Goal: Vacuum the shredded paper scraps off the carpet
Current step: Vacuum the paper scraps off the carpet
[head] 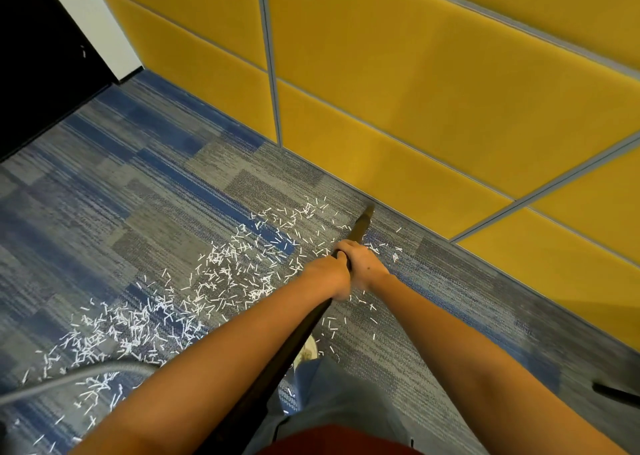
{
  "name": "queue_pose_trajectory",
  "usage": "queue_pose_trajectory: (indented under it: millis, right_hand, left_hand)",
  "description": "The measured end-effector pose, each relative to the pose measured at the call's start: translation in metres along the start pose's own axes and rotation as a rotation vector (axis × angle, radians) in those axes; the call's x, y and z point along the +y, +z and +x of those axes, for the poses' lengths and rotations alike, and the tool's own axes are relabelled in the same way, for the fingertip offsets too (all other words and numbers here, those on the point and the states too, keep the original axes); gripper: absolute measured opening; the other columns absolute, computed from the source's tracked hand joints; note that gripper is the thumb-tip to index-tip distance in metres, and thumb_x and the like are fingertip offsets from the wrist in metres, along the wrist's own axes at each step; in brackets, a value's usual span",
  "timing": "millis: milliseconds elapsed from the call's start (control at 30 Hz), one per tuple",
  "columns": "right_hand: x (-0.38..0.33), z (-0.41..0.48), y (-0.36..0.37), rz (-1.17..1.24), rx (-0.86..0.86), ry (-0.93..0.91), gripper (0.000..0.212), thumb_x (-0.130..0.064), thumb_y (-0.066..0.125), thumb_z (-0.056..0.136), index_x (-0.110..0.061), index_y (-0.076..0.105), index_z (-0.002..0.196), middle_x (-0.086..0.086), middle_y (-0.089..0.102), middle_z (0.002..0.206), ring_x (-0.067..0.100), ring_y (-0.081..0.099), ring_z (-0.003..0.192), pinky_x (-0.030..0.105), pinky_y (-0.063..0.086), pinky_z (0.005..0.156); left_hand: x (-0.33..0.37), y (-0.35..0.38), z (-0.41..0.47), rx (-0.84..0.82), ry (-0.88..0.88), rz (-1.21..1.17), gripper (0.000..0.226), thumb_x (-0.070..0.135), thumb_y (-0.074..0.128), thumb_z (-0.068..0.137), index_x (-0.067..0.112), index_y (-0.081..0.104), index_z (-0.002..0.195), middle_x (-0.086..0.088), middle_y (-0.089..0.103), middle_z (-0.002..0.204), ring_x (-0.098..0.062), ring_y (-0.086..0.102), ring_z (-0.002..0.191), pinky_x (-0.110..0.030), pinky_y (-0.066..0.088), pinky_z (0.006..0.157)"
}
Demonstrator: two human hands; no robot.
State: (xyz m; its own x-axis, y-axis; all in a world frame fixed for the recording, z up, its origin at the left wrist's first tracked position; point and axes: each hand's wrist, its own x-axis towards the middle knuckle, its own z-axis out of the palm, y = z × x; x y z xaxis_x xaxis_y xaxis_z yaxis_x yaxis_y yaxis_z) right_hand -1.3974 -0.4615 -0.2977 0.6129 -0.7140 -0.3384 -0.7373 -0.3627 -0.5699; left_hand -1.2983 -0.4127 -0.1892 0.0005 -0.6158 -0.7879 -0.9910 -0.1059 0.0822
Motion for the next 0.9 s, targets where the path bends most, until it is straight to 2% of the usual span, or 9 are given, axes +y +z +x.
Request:
queue_pose_trajectory:
  millis: [133, 333, 467, 533, 633, 767, 900]
  right_hand:
    - [-0.017, 0.004, 0.007, -0.012, -0.031, -0.044, 0.031, -0.003, 0.066, 0.079, -0.005, 0.059, 0.108, 0.013, 0.060, 0.107, 0.031, 0.057, 0.097, 0.040, 0.046, 0.088]
    - [-0.019, -0.010, 0.011, -0.069, -0.058, -0.013, 0.044, -0.006, 0.068, 0.077, -0.008, 0.055, 0.119, 0.013, 0.058, 0.115, 0.030, 0.056, 0.103, 0.045, 0.045, 0.091]
    - [-0.014, -0.026, 0.015, -0.072, -0.018, 0.071, 0.037, -0.007, 0.067, 0.076, -0.010, 0.058, 0.112, 0.010, 0.060, 0.110, 0.027, 0.058, 0.098, 0.044, 0.047, 0.089]
    - [-0.012, -0.036, 0.017, -0.085, -0.023, 0.107, 0.038, -0.010, 0.068, 0.074, -0.012, 0.058, 0.111, 0.008, 0.061, 0.107, 0.026, 0.058, 0.096, 0.044, 0.048, 0.088]
    - [-0.004, -0.047, 0.021, -0.090, -0.038, 0.145, 0.042, -0.011, 0.071, 0.071, -0.014, 0.058, 0.112, 0.006, 0.061, 0.108, 0.025, 0.059, 0.097, 0.043, 0.049, 0.088]
    - [0.001, -0.060, 0.027, -0.061, -0.004, 0.160, 0.039, -0.005, 0.070, 0.073, -0.009, 0.059, 0.110, 0.009, 0.062, 0.107, 0.027, 0.058, 0.098, 0.044, 0.048, 0.088]
    - [0.003, -0.061, 0.031, -0.053, -0.001, 0.157, 0.038, -0.002, 0.068, 0.074, -0.008, 0.058, 0.111, 0.010, 0.061, 0.108, 0.027, 0.057, 0.098, 0.042, 0.047, 0.089]
  left_hand:
    - [-0.014, 0.004, -0.006, -0.025, -0.044, -0.009, 0.082, 0.012, 0.050, 0.093, 0.012, -0.008, 0.151, -0.013, 0.050, 0.124, -0.027, 0.056, 0.111, -0.034, 0.049, 0.087]
    - [-0.011, 0.013, -0.019, -0.033, -0.011, 0.020, 0.079, 0.013, 0.048, 0.094, 0.012, -0.006, 0.151, -0.014, 0.045, 0.131, -0.030, 0.052, 0.116, -0.038, 0.046, 0.092]
    - [-0.005, 0.018, -0.024, -0.031, 0.053, 0.071, 0.081, 0.014, 0.051, 0.093, 0.011, -0.005, 0.151, -0.013, 0.050, 0.118, -0.028, 0.055, 0.111, -0.034, 0.047, 0.081]
    - [-0.002, 0.020, -0.026, -0.041, 0.079, 0.099, 0.079, 0.014, 0.052, 0.093, 0.009, -0.002, 0.150, -0.013, 0.051, 0.114, -0.027, 0.056, 0.110, -0.033, 0.047, 0.082]
    - [0.004, 0.026, -0.027, -0.052, 0.122, 0.119, 0.078, 0.014, 0.053, 0.092, 0.008, 0.001, 0.150, -0.013, 0.050, 0.120, -0.026, 0.055, 0.112, -0.033, 0.047, 0.082]
    - [0.009, 0.031, -0.033, -0.052, 0.159, 0.108, 0.076, 0.011, 0.051, 0.093, 0.008, 0.001, 0.150, -0.014, 0.045, 0.132, -0.029, 0.051, 0.118, -0.037, 0.045, 0.093]
    - [0.007, 0.037, -0.030, -0.048, 0.143, 0.068, 0.079, 0.008, 0.053, 0.091, 0.008, 0.001, 0.151, -0.014, 0.044, 0.131, -0.030, 0.050, 0.118, -0.037, 0.045, 0.089]
